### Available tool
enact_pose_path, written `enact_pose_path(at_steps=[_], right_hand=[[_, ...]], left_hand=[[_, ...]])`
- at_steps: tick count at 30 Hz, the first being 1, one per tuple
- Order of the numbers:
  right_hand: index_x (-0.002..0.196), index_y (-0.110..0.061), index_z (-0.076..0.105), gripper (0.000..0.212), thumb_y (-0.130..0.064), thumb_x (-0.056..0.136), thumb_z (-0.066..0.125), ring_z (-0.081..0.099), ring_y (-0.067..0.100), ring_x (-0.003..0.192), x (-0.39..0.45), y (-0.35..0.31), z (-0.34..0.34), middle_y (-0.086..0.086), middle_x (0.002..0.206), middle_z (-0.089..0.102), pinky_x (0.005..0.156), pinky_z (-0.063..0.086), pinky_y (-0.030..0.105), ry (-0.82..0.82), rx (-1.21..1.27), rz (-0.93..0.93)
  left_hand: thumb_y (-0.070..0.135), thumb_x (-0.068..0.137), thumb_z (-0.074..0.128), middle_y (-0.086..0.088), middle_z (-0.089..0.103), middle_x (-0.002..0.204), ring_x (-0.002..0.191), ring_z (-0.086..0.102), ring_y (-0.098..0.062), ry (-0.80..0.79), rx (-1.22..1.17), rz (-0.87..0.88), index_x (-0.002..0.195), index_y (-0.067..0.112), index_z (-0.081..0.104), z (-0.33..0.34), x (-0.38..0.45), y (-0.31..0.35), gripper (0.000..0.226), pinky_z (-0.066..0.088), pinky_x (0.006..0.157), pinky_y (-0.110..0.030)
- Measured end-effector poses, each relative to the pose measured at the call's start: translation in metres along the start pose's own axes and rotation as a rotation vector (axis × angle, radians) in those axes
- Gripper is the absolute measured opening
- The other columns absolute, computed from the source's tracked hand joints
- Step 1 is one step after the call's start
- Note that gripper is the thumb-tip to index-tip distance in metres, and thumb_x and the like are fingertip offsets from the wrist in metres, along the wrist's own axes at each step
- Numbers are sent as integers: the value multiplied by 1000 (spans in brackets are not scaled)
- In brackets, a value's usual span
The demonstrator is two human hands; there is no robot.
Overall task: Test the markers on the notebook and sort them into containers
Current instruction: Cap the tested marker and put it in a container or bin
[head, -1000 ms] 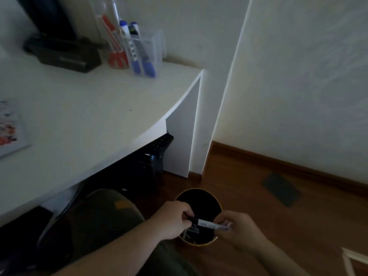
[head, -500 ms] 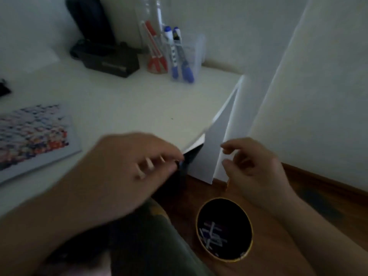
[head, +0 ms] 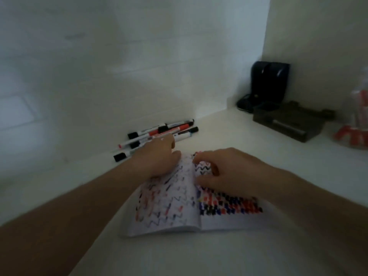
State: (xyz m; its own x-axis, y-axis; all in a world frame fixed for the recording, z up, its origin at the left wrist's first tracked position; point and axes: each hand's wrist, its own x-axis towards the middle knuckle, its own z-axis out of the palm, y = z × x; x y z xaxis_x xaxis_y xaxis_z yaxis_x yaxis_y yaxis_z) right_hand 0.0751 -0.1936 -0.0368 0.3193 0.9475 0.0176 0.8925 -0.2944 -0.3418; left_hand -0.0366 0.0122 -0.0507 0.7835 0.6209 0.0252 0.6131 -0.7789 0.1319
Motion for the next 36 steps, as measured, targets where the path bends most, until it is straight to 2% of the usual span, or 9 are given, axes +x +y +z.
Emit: enact_pose_path(at_steps=[3,7,13,20,22,26,30,34,36], right_hand=[[146,-62,31,64,-85,87,38,53,15,125,13,-3,22,-12,140,54,95,47,36,-31,-56,-67],[147,-68,18,67,-90,84,26,50,14,117,13,-3,29,-12,122,46,82,41,33,-45,-115,-103],[148,-66,21,67,-89,85,29,51,17,120,12,-3,29,-8,128,49,88,45,34,-24,-83,-85],[147,-60,32,63,-82,89,38,52,15,119,8,0,30,-9,128,52,89,45,34,29,-25,-77],[146,-56,40,58,-76,92,44,53,8,116,4,0,27,-16,125,55,93,46,34,64,59,-91],[149,-52,38,58,-50,96,62,52,-2,74,3,10,13,-18,83,55,73,48,23,389,266,-56],[152,-51,32,77,-31,91,73,61,3,73,4,33,1,-13,88,63,72,53,23,614,317,48],[96,-33,72,8,-27,90,71,63,6,70,5,48,0,-10,76,69,69,53,34,688,399,54],[85,-18,74,26,-38,97,63,52,14,56,5,54,-4,-4,62,60,56,42,34,605,756,74]], left_hand=[[41,95,53,-3,52,106,99,53,-27,234,10,-33,111,28,49,3,6,-24,20,48,77,-40],[47,92,57,-9,52,115,108,46,-32,354,137,43,131,28,53,10,27,-33,44,43,88,-43],[48,105,36,-13,55,129,118,48,-36,252,251,-45,133,21,55,12,61,-27,43,38,100,-50],[44,105,44,-16,55,120,110,52,-38,241,227,-60,129,17,57,11,62,-27,38,41,91,-48],[35,103,50,-15,55,115,106,51,-38,384,252,-8,126,19,63,6,54,-28,30,40,86,-46],[32,100,54,-4,64,96,91,61,-32,557,93,224,117,27,69,-23,24,10,23,45,79,-40],[39,99,54,7,61,77,72,55,-14,534,-102,555,115,27,70,-34,-25,72,26,45,67,-32],[53,92,66,12,65,99,88,58,-4,446,-415,594,133,33,64,-9,-42,92,45,46,74,-18],[52,86,73,13,58,117,107,56,-4,375,-621,541,138,34,53,4,-39,91,59,48,84,-18]])
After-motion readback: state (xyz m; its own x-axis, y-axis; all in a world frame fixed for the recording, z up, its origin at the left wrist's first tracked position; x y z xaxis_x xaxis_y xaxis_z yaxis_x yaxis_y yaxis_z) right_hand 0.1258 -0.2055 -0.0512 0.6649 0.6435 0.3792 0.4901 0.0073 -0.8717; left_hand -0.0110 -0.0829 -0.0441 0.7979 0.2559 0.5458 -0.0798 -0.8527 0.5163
